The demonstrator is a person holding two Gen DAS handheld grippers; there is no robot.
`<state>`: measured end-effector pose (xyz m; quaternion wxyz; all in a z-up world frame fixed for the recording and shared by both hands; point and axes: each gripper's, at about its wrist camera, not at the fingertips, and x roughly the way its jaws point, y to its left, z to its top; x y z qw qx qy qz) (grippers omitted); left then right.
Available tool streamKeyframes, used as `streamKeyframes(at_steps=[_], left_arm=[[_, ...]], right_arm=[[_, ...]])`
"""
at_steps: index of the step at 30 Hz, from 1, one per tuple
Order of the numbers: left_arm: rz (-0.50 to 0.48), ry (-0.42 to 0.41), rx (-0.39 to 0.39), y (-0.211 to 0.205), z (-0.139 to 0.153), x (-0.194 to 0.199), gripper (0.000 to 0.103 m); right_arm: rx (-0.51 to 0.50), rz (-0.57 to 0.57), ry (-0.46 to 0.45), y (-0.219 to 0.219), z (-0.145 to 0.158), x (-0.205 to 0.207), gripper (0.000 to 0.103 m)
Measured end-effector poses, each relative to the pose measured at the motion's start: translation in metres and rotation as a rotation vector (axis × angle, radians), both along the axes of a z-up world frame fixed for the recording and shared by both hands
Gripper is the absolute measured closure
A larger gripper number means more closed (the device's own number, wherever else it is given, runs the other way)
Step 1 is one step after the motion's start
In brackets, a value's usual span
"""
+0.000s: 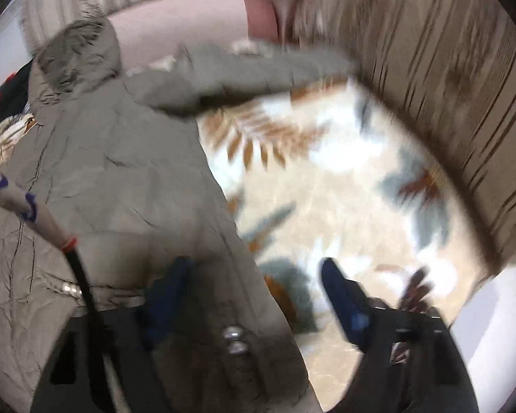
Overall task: Fold large clothes
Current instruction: 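Move the left tool to the jacket sleeve nearest it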
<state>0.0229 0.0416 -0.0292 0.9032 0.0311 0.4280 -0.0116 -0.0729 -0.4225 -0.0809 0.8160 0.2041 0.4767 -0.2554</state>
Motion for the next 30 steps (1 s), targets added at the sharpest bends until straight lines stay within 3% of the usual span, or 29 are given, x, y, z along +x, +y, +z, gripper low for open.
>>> streamKeyframes(at_steps=[2, 3, 6, 11, 12, 15, 18, 19, 23, 30], left_arm=[[0.003, -0.002, -0.006, 0.001, 0.002, 0.0, 0.0], [0.005, -0.005, -0.005, 0.002, 0.003, 0.0, 0.0], [0.015, -0.016, -0.012, 0.004, 0.007, 0.0, 0.0], [0.031, -0.034, -0.028, 0.012, 0.014, 0.001, 0.0], [0.034, -0.037, -0.03, 0.013, 0.015, 0.001, 0.0], [0.05, -0.047, -0.03, 0.022, 0.018, 0.004, 0.0], [0.084, -0.061, -0.031, 0.034, 0.022, 0.007, 0.0], [0.092, -0.065, -0.033, 0.036, 0.023, 0.007, 0.0], [0.118, -0.078, -0.035, 0.045, 0.026, 0.007, 0.0], [0.146, -0.152, -0.003, 0.053, 0.036, 0.001, 0.0]], right_arm=[[0.114, 0.04, -0.036, -0.004, -0.008, -0.001, 0.046], [0.16, 0.073, -0.043, -0.002, -0.009, -0.001, 0.06], [0.147, 0.132, -0.025, 0.008, -0.005, -0.003, 0.081], [0.124, 0.162, -0.007, 0.027, -0.001, -0.019, 0.085], [0.097, 0.166, -0.005, 0.029, 0.002, -0.02, 0.084], [-0.009, 0.128, -0.017, 0.035, 0.017, -0.024, 0.065], [-0.105, 0.127, -0.07, 0.049, 0.043, -0.029, 0.021], [-0.137, 0.131, -0.089, 0.056, 0.052, -0.029, 0.017], [-0.242, 0.192, -0.097, 0.083, 0.073, -0.013, 0.017], [-0.345, 0.313, -0.057, 0.126, 0.074, 0.016, 0.017]])
